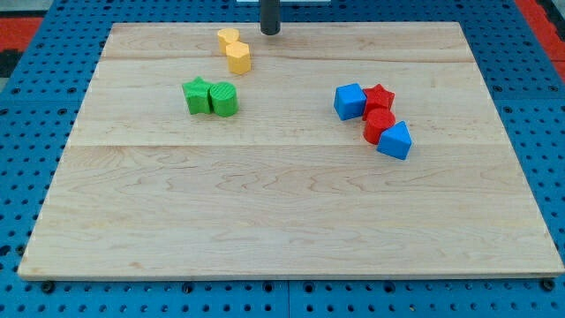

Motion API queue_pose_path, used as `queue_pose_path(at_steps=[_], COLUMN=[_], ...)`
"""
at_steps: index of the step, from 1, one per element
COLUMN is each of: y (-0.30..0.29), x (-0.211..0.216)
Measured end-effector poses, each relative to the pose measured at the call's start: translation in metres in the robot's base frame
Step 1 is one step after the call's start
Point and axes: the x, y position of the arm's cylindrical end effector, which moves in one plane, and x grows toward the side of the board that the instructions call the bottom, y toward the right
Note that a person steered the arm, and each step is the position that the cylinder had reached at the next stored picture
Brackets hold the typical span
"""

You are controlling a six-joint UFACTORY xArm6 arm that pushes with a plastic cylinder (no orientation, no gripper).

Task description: Move your arm towards center

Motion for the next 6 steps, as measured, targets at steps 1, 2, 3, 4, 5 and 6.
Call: queue_pose_path(at_steps=[1, 2, 3, 4, 5, 6], y=[0.001, 0.007, 0.013, 0.023, 0.023, 0.026], x=[0.019, 0.049, 0.056, 0.066, 0.108, 0.166])
